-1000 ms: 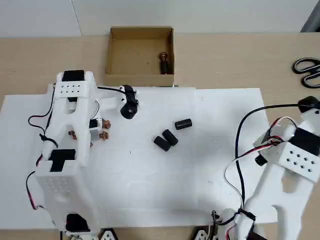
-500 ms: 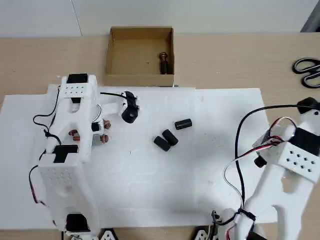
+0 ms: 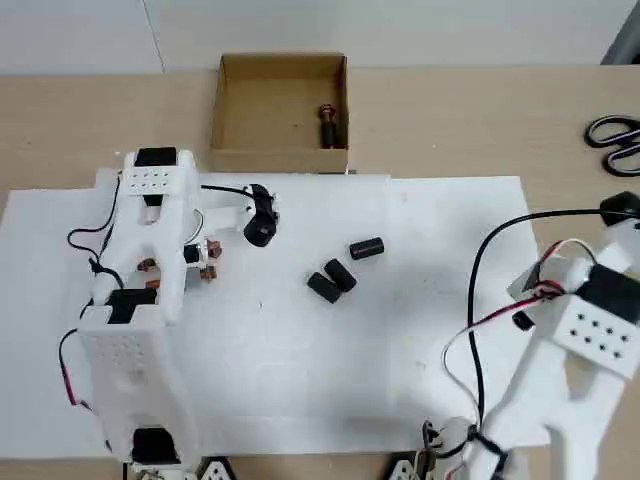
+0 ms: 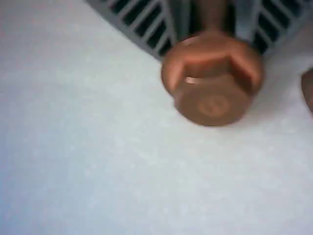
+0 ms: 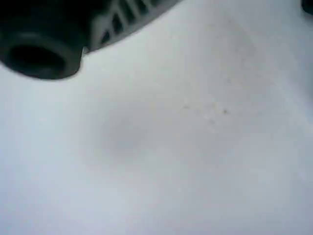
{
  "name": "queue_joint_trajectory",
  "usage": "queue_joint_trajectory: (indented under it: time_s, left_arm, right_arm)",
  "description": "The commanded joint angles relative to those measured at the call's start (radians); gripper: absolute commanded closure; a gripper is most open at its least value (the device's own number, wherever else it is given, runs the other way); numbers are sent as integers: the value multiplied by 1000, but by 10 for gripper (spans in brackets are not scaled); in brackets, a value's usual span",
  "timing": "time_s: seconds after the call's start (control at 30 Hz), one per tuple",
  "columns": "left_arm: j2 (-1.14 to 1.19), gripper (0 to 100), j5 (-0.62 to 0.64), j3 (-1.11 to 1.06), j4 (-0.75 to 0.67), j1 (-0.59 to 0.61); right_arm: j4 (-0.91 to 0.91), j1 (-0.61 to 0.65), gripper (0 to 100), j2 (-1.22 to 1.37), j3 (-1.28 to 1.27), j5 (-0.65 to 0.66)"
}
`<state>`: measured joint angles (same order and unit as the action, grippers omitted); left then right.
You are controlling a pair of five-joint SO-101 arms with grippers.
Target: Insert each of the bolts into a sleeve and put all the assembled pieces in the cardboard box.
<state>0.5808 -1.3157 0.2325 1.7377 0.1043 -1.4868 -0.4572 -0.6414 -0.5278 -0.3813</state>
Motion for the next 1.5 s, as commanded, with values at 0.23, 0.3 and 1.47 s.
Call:
queue_joint_trajectory:
  time_s: [0.23, 0.3, 1.47]
  left_arm:
    - [-354, 994, 87, 5, 15, -66]
    - [-425, 994, 137, 5, 15, -77]
    - [-1099, 994, 1682, -134, -52, -227]
  right_arm:
    - [-4, 214, 995, -245, 9, 9]
    - [-4, 265, 995, -294, 9, 9]
    - [-5, 990, 995, -489, 3, 190]
